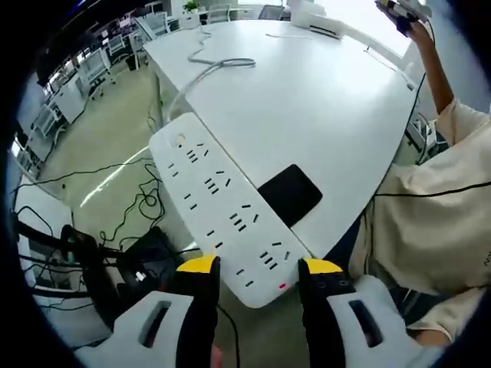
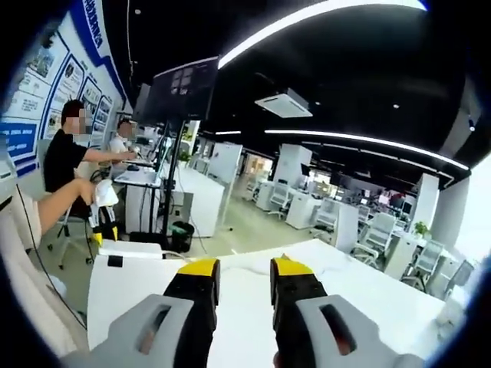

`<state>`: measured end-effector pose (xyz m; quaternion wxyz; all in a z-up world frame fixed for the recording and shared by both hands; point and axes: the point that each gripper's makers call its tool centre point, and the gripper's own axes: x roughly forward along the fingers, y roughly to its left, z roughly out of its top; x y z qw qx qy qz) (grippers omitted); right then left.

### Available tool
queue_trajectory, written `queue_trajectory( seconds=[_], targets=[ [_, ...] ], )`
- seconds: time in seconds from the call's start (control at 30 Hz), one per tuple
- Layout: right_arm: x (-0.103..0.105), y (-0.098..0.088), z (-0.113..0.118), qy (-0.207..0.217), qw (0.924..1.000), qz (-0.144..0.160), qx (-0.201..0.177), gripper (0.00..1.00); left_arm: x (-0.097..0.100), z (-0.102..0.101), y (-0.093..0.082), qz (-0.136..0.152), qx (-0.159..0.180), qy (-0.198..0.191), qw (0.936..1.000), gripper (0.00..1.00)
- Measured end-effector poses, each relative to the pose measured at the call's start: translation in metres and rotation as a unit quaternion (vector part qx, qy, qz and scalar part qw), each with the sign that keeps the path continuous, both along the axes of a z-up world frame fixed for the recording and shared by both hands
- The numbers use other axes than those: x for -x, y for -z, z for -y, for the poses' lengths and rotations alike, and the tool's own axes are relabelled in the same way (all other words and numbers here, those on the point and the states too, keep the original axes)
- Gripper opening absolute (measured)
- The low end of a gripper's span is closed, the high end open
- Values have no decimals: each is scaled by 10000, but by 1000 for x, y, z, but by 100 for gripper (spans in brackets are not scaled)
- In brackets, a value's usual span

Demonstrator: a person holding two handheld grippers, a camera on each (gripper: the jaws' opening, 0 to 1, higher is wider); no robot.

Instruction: Pick up the power strip scattered on the table, fix it on the side mounting bracket of the table, and press the switch

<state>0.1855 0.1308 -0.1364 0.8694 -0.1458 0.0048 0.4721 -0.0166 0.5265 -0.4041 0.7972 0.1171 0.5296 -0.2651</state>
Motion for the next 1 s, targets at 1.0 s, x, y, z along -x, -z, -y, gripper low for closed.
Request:
queue_trajectory(
  seconds=[1.0],
  targets=[
    [9, 21, 132, 1085, 9922, -200, -574, 24, -3, -12, -7, 697, 396, -597, 9950, 56]
  ],
)
